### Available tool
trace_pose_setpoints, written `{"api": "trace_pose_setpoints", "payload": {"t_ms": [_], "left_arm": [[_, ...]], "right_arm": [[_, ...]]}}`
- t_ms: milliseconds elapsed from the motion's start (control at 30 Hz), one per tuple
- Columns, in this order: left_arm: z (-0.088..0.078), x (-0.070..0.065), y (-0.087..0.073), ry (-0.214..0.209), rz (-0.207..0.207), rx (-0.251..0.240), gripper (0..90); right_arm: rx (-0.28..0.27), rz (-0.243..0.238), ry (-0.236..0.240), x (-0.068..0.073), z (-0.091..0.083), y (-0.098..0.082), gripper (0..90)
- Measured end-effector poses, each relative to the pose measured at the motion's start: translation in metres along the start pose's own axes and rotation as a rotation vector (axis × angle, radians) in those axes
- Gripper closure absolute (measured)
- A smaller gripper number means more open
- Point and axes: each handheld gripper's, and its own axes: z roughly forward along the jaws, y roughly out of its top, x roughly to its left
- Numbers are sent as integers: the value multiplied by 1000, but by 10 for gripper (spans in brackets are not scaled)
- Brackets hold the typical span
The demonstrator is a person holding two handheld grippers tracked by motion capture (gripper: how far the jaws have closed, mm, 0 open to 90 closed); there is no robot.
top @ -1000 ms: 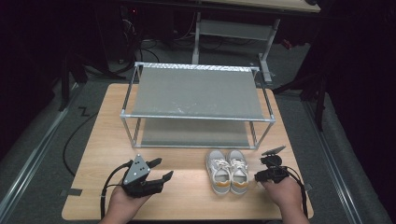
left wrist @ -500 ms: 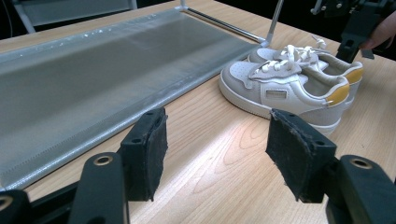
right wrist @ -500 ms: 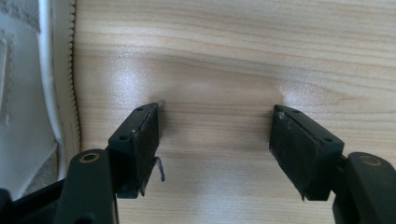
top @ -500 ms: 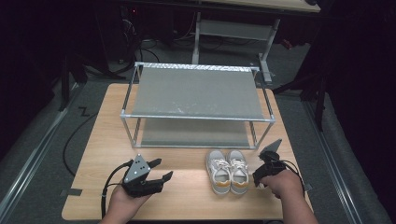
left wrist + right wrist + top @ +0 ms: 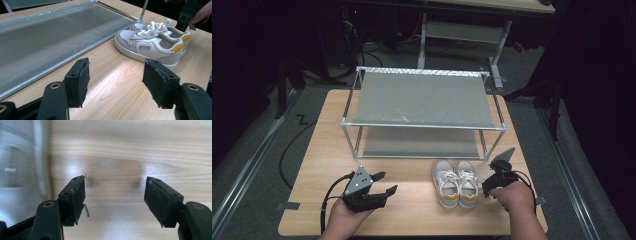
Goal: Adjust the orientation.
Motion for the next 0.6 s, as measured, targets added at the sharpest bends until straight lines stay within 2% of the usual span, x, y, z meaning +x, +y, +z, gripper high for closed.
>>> {"api": "trace_pose_setpoints", "payload": {"t_ms": [200,300,367,600], "left_arm": [[2,-2,0,-9,3,4,382],[3,-2,0,-12,17,5,381],[5,-1,0,-11,12,11,381],[9,-2,-1,-7,15,27,380]], "right_arm": [[-51,-25,-6,12,-42,-5,337],[-77,-31,-5,22,-60,-9,349],[-90,-48,-2,34,-70,-12,350],[-76,-114,19,74,-78,-13,358]]}}
